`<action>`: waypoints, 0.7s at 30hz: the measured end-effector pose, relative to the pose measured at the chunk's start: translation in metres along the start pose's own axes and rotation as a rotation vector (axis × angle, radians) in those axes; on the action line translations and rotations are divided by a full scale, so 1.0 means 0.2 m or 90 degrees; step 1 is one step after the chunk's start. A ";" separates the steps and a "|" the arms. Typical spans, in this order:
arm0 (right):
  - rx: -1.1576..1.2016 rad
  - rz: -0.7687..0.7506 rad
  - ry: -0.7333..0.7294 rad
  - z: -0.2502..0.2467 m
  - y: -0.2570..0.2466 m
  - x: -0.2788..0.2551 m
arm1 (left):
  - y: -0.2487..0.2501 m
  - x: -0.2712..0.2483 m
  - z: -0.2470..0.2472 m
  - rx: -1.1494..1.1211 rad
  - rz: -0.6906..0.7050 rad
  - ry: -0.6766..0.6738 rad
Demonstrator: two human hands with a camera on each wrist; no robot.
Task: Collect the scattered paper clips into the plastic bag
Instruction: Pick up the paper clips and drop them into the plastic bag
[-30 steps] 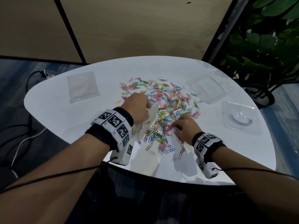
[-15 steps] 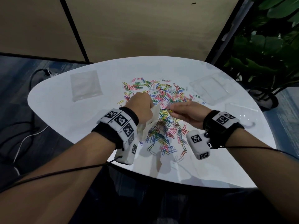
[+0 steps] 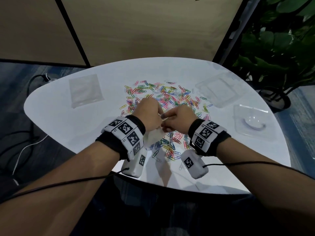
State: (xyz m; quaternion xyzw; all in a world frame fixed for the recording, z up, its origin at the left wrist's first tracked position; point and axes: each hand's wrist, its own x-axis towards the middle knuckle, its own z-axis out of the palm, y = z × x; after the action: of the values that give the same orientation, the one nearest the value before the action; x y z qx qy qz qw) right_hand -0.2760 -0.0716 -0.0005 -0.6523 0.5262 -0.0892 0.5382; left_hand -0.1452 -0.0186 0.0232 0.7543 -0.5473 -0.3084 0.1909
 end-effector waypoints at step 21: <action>-0.318 0.026 -0.010 -0.05 0.64 -0.21 | -0.06 -0.02 -0.07 0.056 0.006 -0.018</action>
State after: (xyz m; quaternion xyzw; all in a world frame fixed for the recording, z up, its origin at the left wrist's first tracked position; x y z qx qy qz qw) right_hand -0.3764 -0.0270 -0.0791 -0.7548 0.5410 0.0595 0.3661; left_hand -0.1285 -0.0118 0.0280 0.7551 -0.5663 -0.2937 0.1510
